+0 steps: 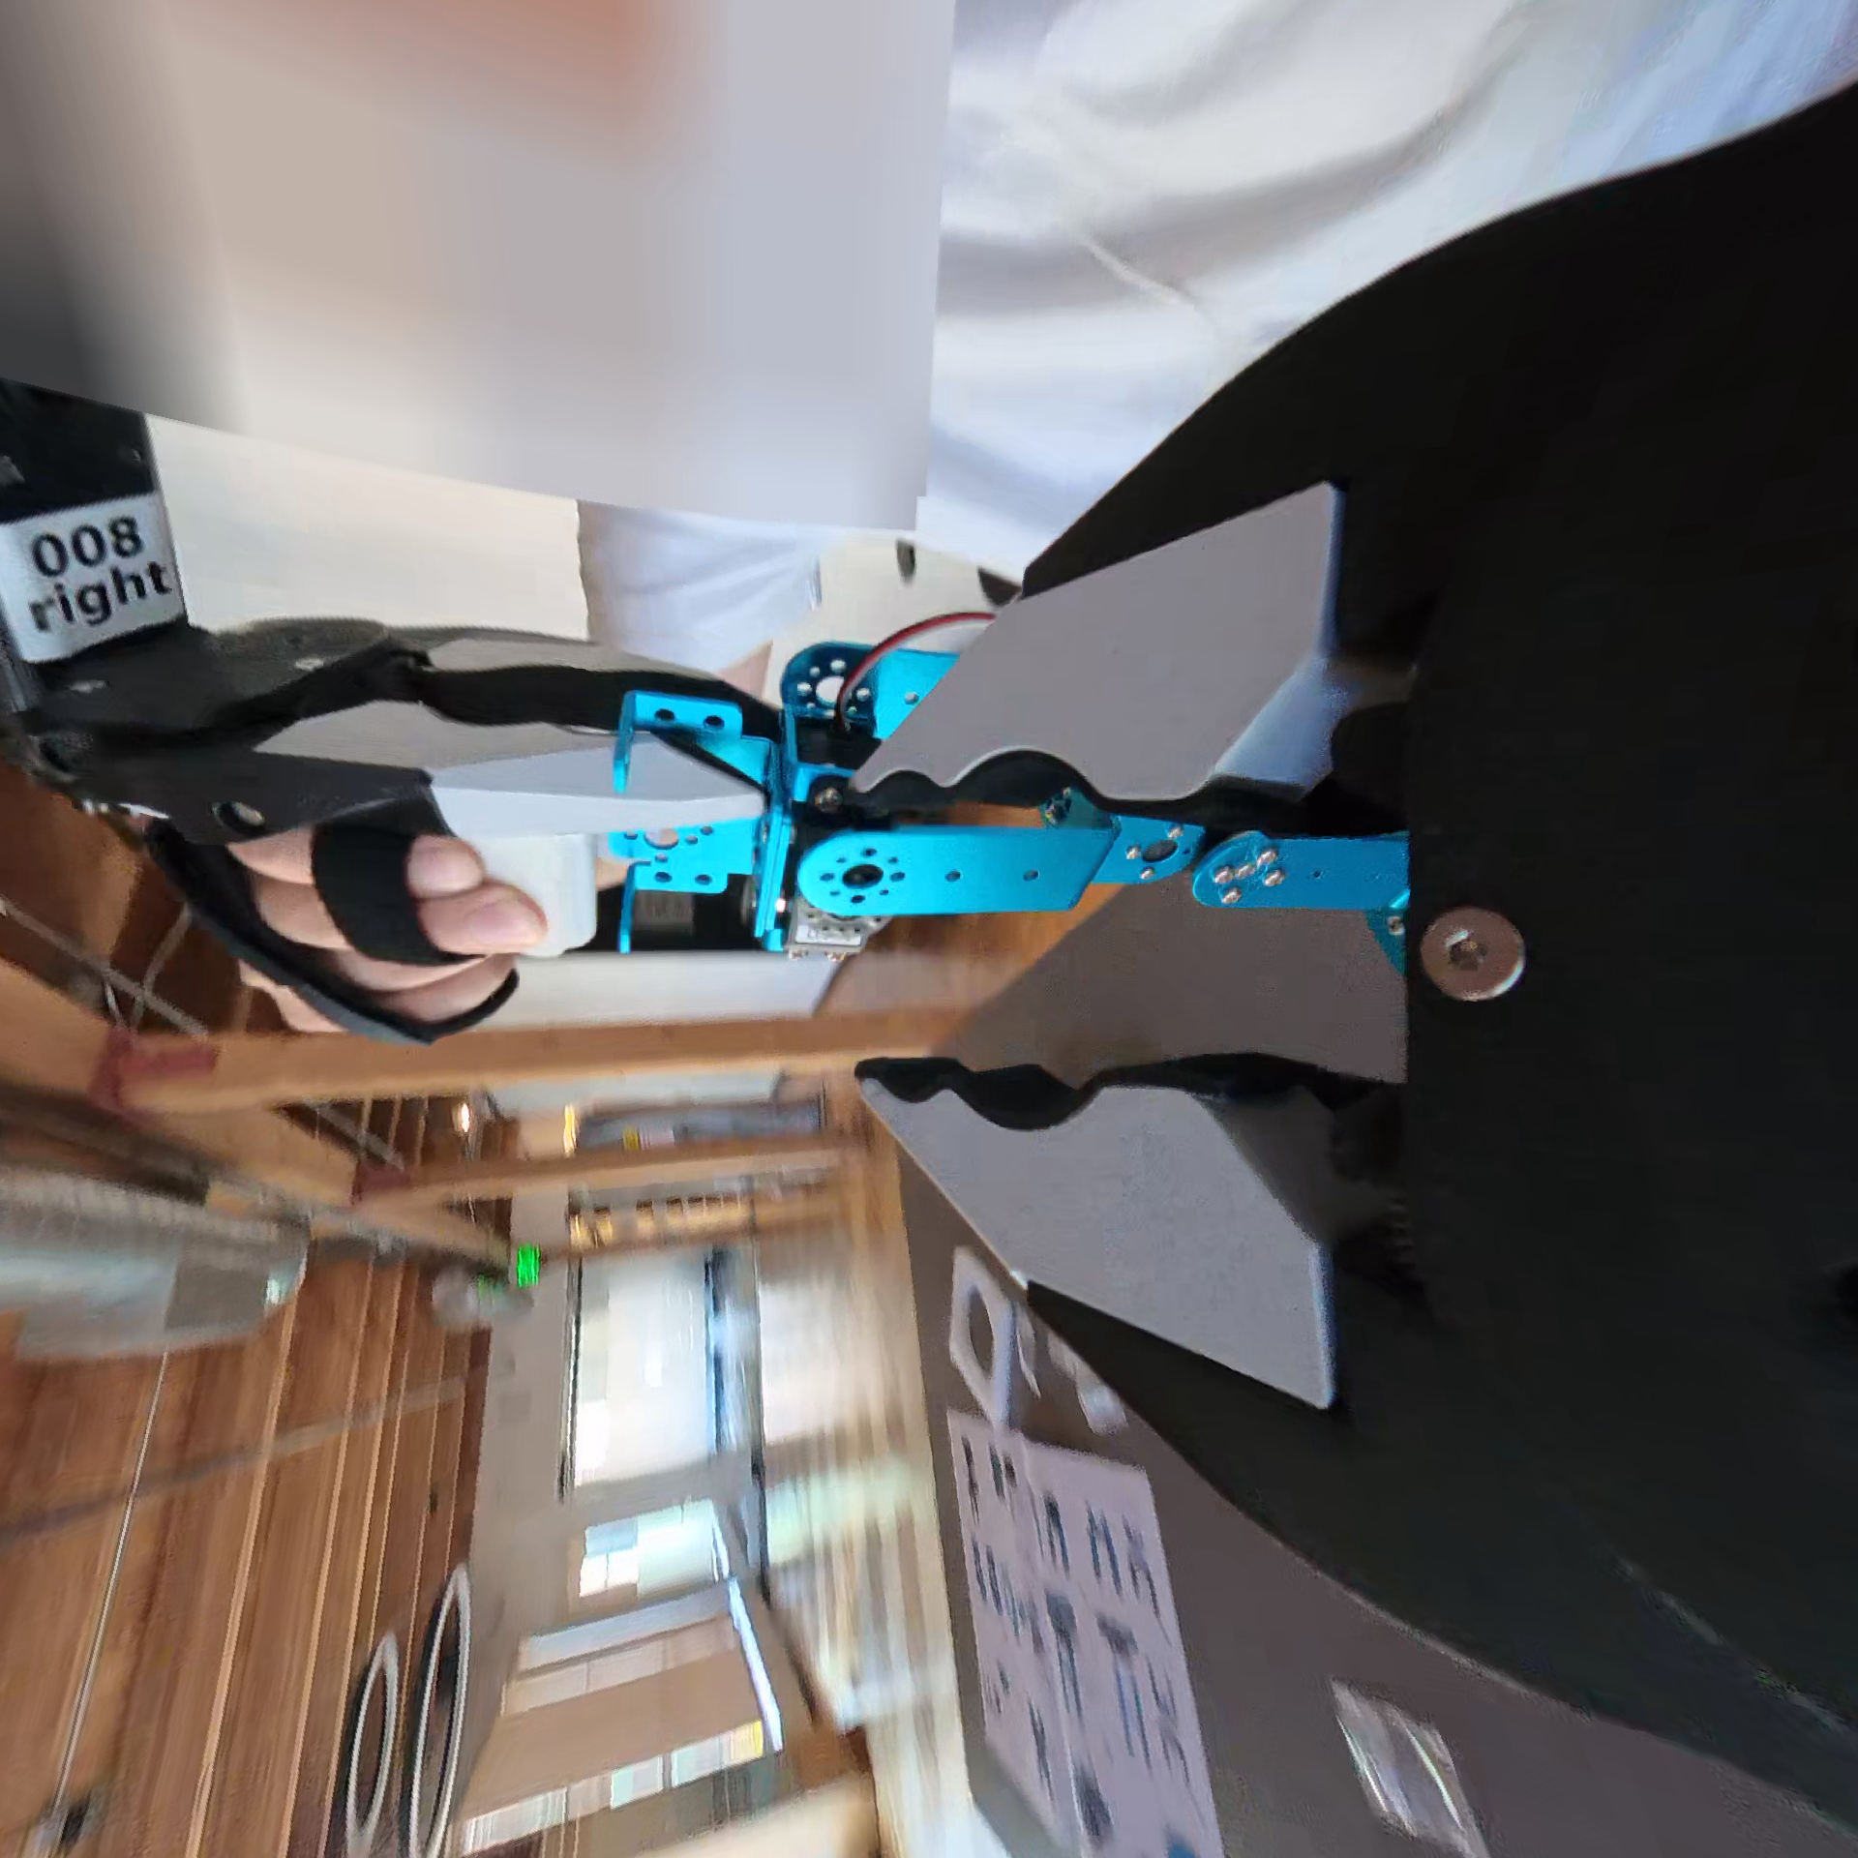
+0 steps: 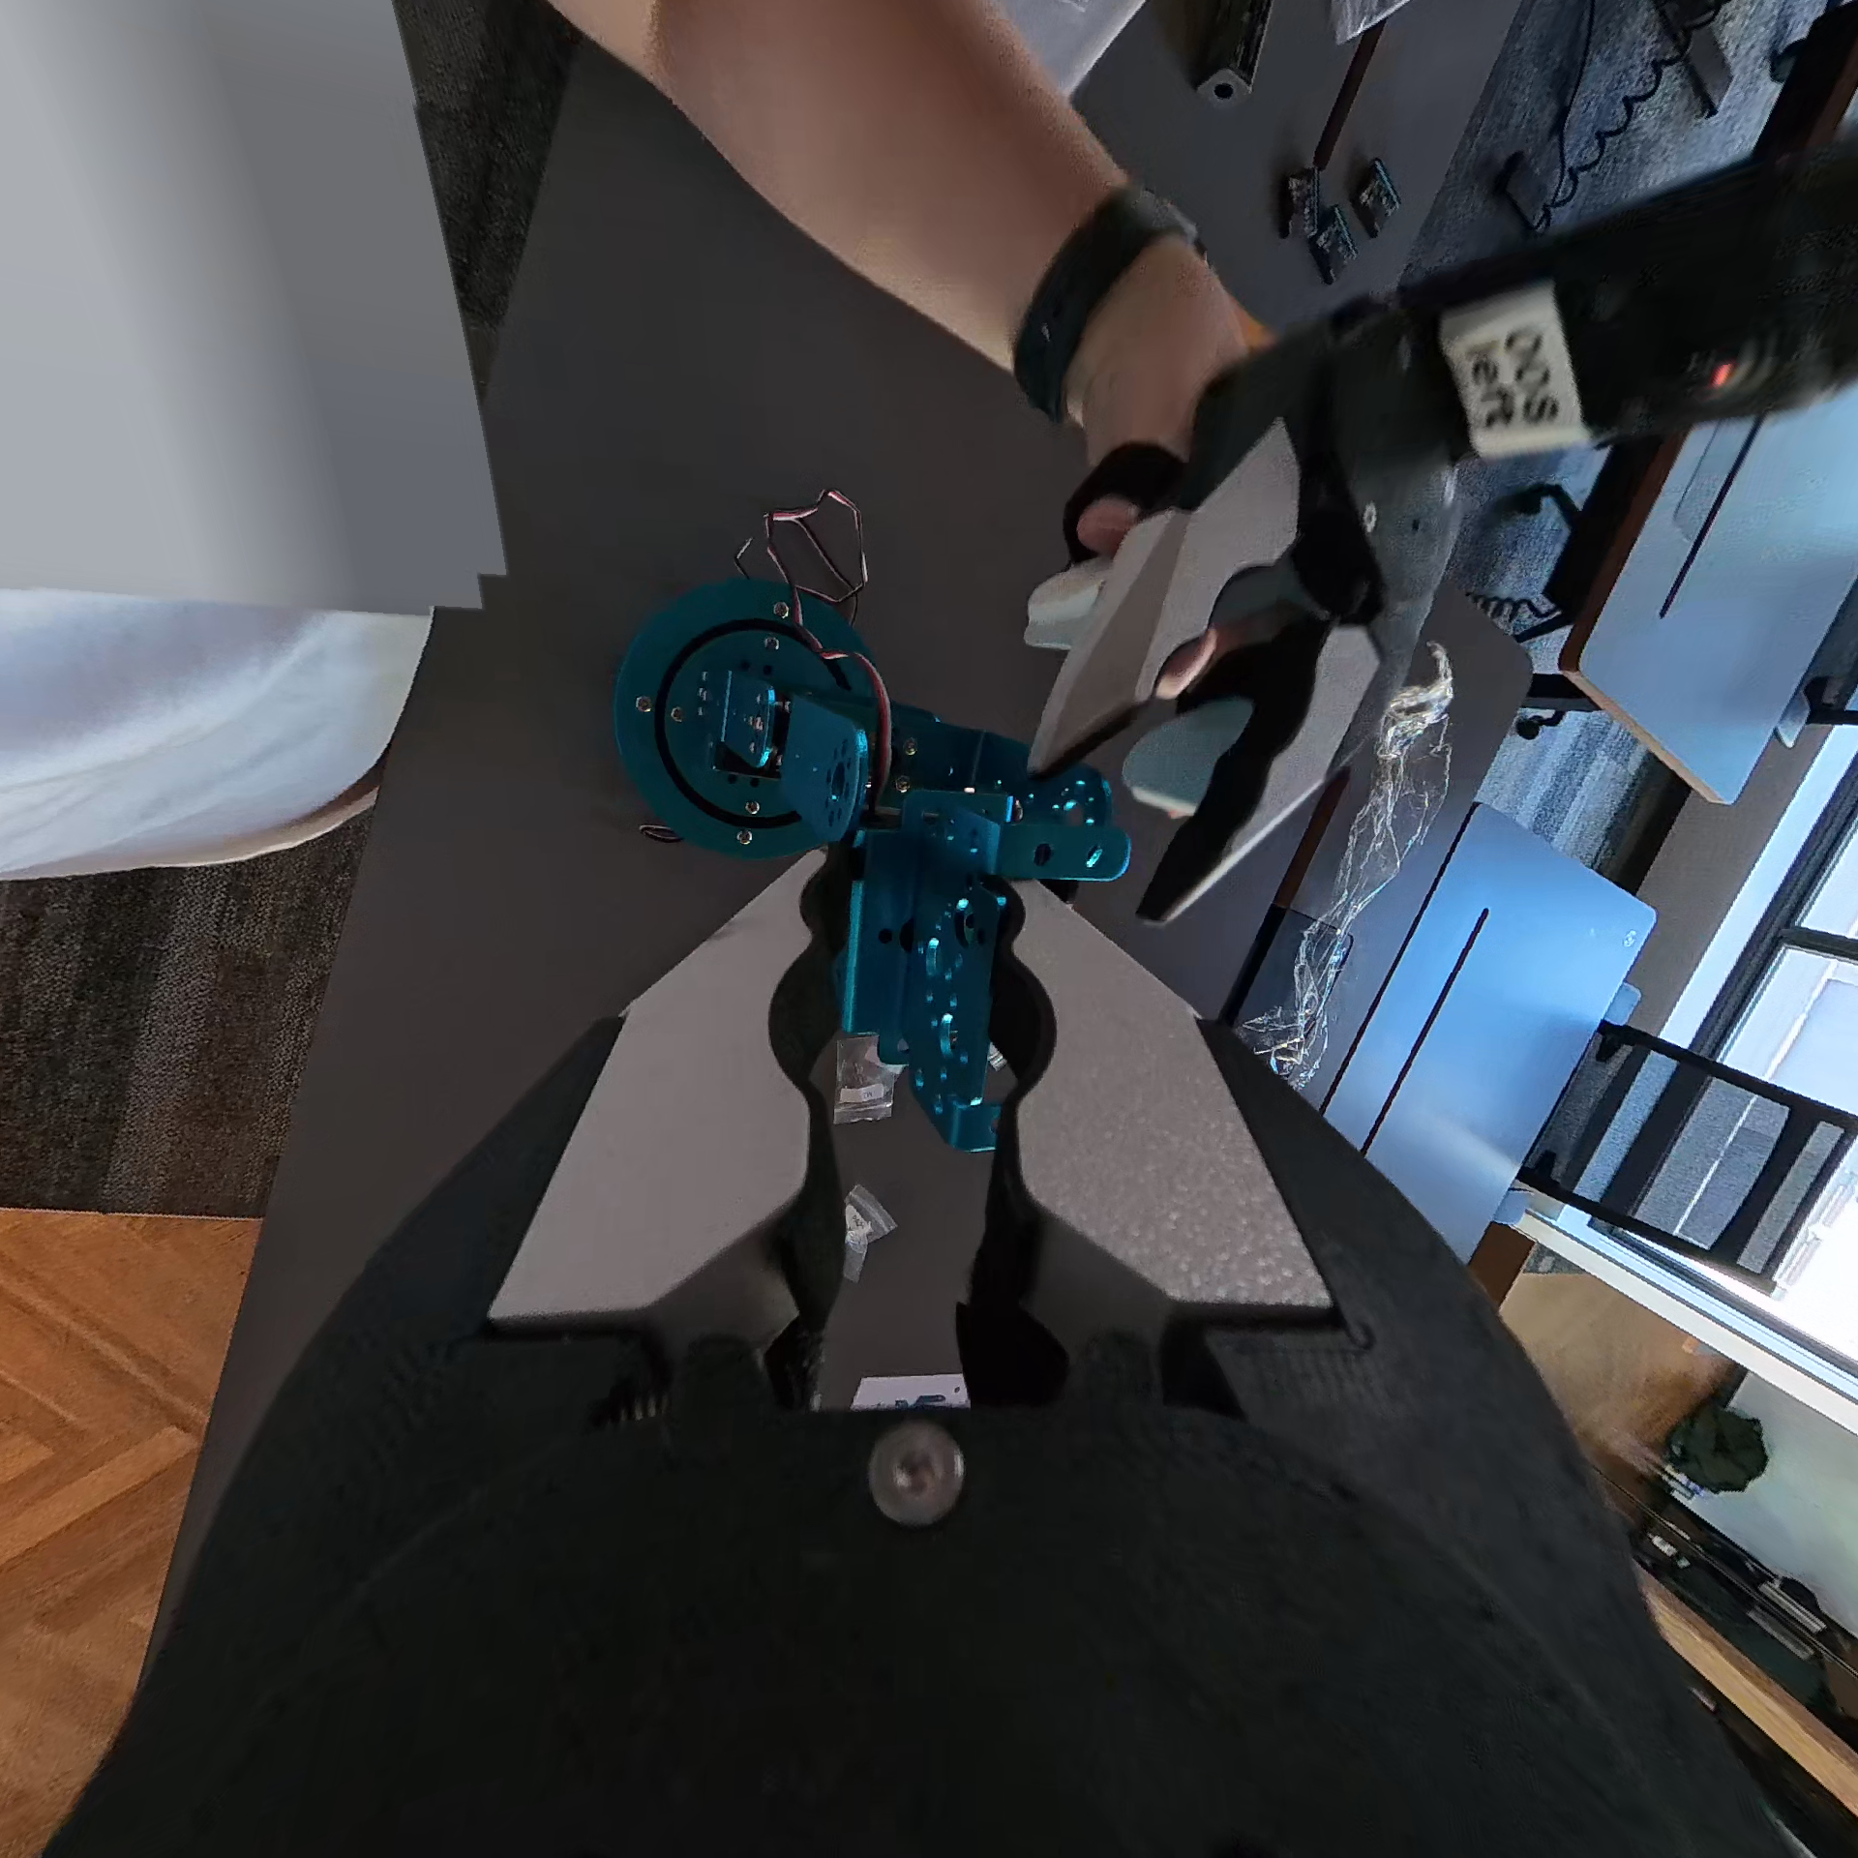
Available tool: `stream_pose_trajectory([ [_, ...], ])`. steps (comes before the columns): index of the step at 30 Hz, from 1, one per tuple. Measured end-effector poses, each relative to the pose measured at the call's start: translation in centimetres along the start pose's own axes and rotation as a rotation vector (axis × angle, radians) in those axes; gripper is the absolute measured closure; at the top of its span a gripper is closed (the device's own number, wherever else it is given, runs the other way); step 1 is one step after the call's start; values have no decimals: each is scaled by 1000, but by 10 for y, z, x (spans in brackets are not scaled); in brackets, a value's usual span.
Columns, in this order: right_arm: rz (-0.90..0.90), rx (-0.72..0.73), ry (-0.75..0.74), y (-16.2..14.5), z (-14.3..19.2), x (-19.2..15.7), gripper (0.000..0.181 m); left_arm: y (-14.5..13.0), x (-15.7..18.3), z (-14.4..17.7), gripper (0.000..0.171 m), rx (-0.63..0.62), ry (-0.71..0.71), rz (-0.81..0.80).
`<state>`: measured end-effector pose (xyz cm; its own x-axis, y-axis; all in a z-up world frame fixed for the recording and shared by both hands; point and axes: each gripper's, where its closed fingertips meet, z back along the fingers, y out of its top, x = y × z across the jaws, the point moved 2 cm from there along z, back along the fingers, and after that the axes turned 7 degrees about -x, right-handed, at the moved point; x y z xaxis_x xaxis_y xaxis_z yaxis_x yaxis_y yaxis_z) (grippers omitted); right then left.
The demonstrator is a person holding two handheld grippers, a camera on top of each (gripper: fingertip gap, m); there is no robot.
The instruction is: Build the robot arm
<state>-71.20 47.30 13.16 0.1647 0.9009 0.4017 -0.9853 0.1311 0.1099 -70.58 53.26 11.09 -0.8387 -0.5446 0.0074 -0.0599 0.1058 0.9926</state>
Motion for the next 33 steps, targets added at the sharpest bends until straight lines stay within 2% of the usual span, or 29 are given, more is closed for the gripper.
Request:
stream_pose_trajectory([
  [4, 5, -3, -3, 0, 0, 0, 156, 16, 29, 9, 126, 18, 142, -42],
  [8, 12, 1, -2, 0, 0, 0, 156, 17, 44, 3, 113, 0, 355, -111],
  [11, 9, -1, -4, 0, -1, 1, 156, 5, 48, -17, 101, -73, 517, -181],
  [15, 12, -5, -6, 0, -1, 1, 156, 0, 39, -27, 102, -145, 774, -318],
  [17, 11, -5, -7, 1, -1, 1, 156, -3, 35, -32, 98, -171, 847, -357],
  [19, 17, -5, -10, 1, -1, 1, 156, -4, 33, -35, 94, -164, 897, -378],
  [21, 19, -3, -16, 1, -1, 1, 156, -3, 30, -34, 100, -146, 950, -402],
  [26, 25, 19, -34, 0, -2, 2, 154, -4, 30, -33, 100, -92, 991, -418],
  [33, 50, 57, -60, 0, -2, 3, 153, -4, 29, -32, 101, -78, 1014, -436],
])
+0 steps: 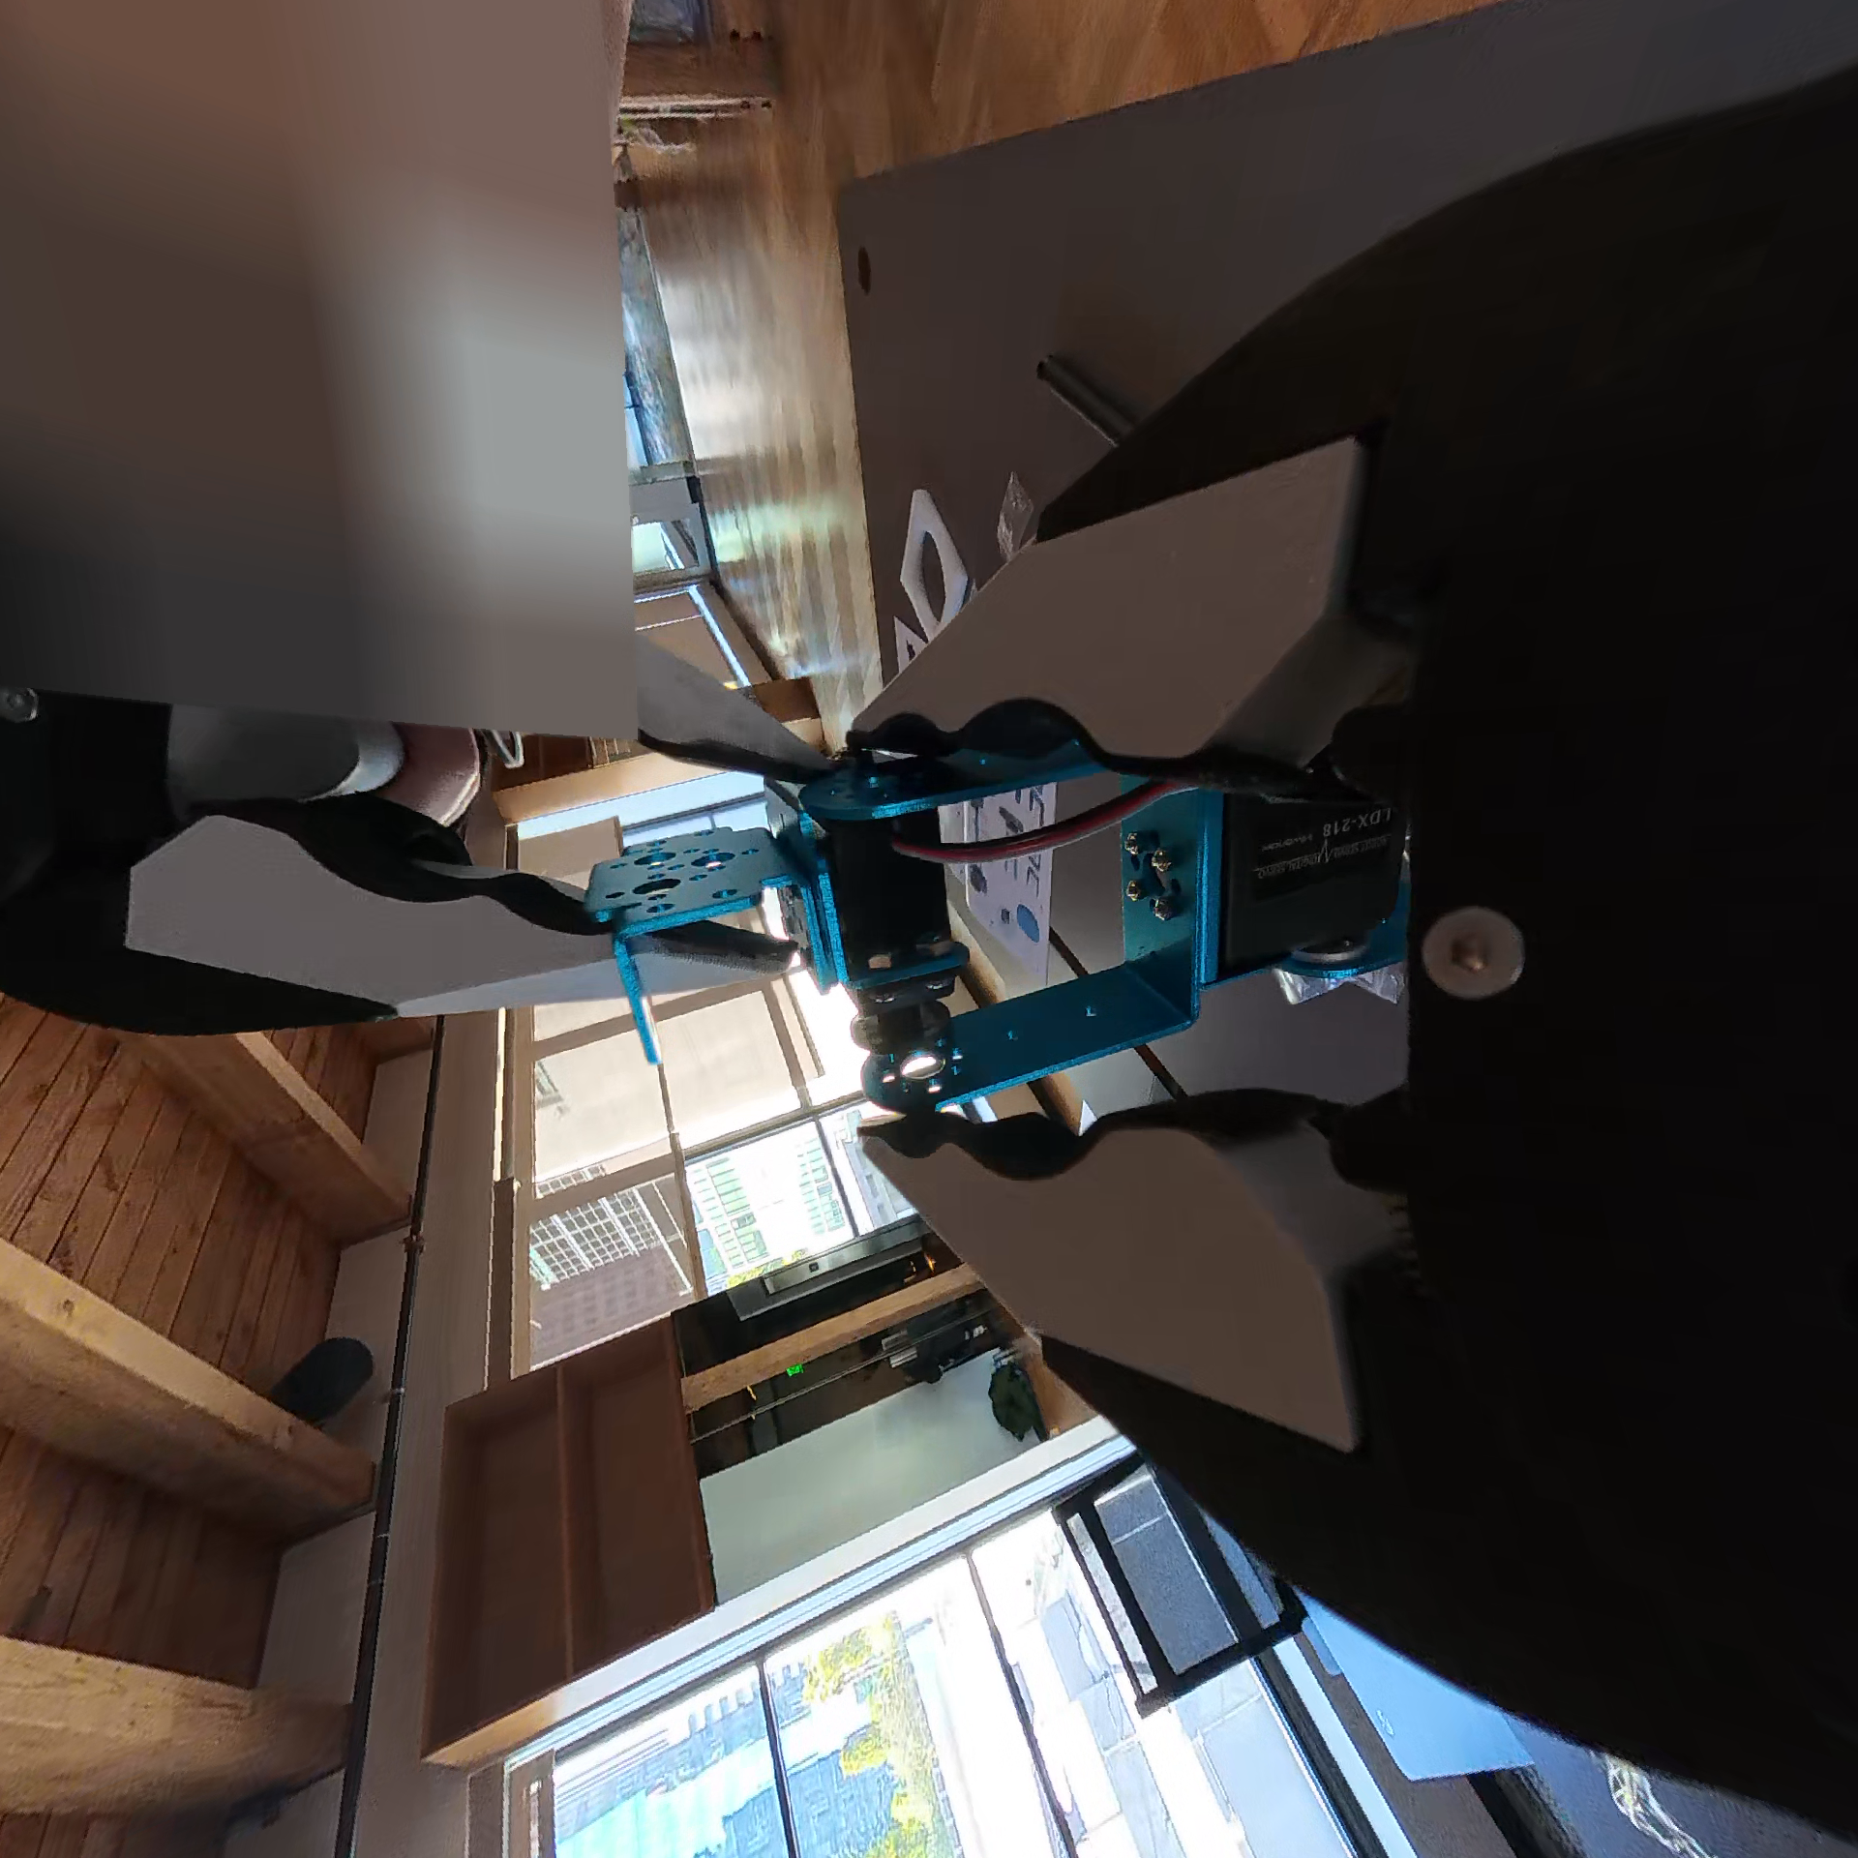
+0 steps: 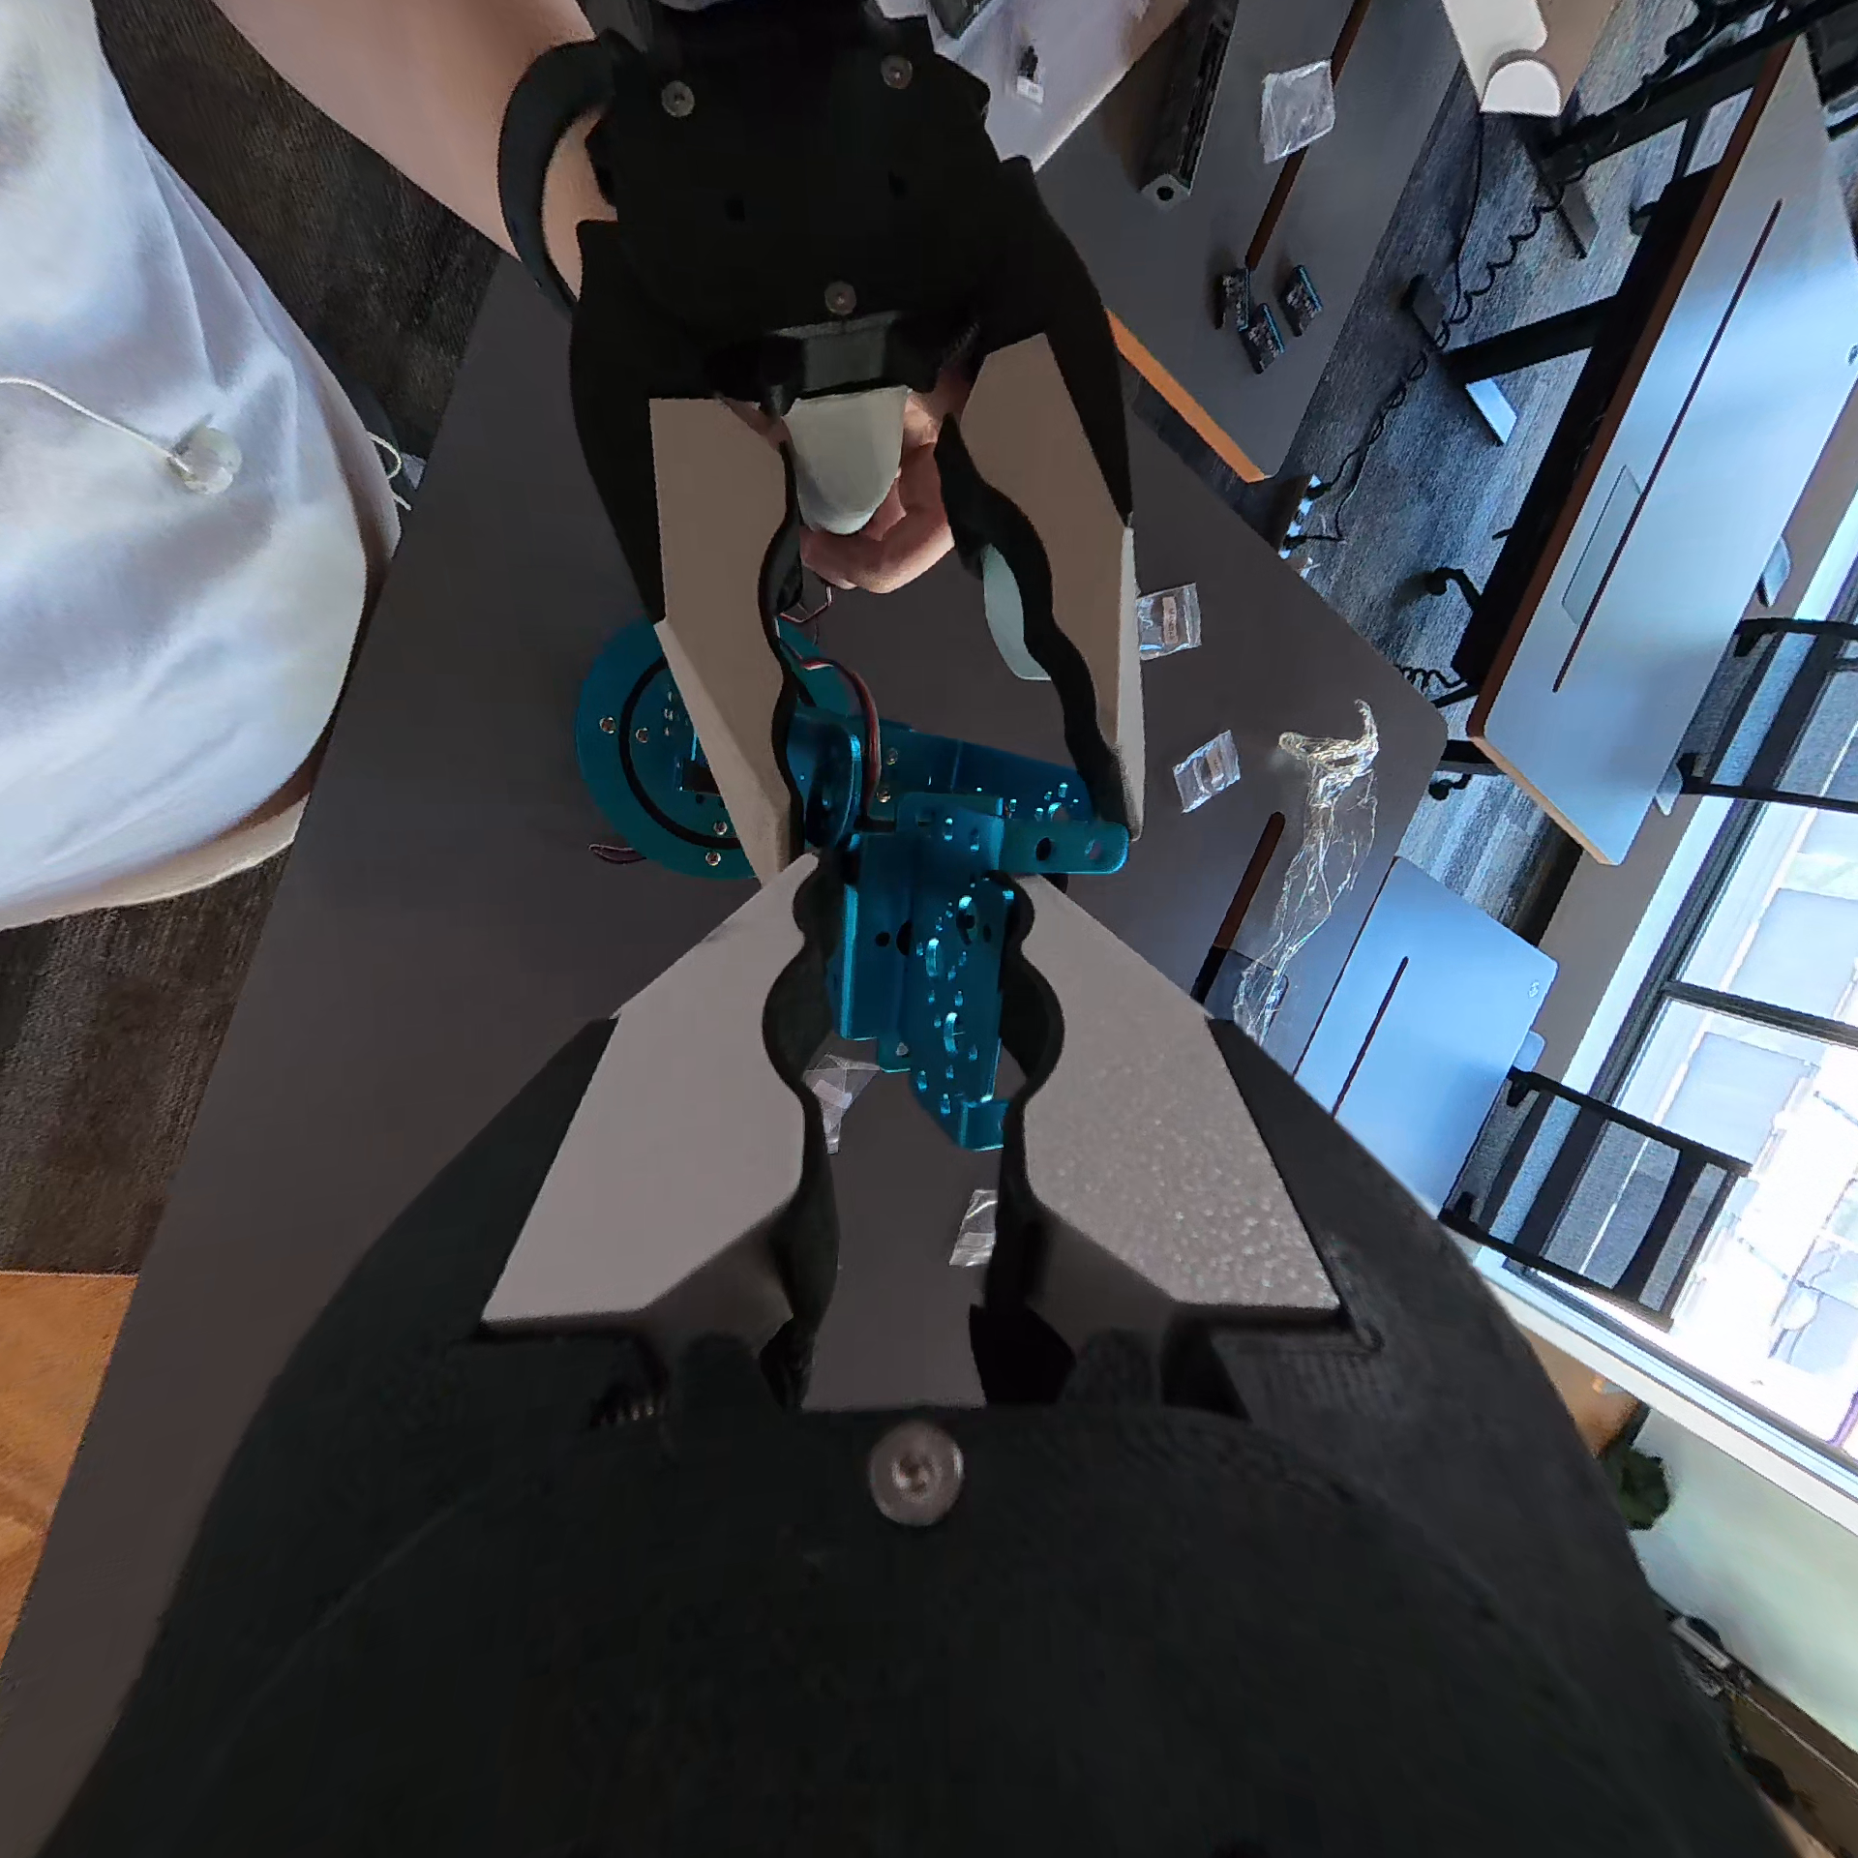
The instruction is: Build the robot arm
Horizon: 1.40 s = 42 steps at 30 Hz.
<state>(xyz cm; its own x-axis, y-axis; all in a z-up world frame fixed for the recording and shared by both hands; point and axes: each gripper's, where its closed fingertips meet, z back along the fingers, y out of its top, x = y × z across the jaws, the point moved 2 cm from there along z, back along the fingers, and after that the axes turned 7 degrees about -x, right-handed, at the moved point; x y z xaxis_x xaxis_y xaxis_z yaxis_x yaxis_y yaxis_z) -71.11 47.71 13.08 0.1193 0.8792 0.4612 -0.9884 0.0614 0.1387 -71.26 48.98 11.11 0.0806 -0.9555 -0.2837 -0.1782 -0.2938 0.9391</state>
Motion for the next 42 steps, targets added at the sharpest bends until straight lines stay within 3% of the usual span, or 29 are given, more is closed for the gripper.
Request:
stream_pose_trajectory([
  [7, 12, -4, 25, 0, 0, -1, 150, 0, 0, 0, 101, 13, 3, 1],
  [21, 71, -346, 49, -8, 1, 1, 119, 0, 0, 0, 101, 35, 0, 1],
  [25, 53, -293, -20, -4, 16, 13, 117, 0, 0, -1, 101, 33, -3, 1],
  [28, -48, -50, -163, -2, 49, 26, 118, 0, 0, -1, 101, 36, -4, 3],
  [32, -356, 671, -307, -29, 99, 16, 133, 0, 0, -1, 101, 34, -5, 2],
  [34, -528, 954, -268, -57, 92, 3, 143, 0, 0, -1, 101, 26, -9, 0],
  [37, -710, 1085, -120, -83, 42, -8, 143, -1, 0, -1, 101, 20, -13, 0],
  [39, -752, 1150, 44, -79, 19, -16, 147, 0, 0, -1, 101, 19, -12, 2],
  [42, -747, 1161, 119, -69, -4, -16, 149, 0, 0, -1, 101, 12, -11, 2],
])
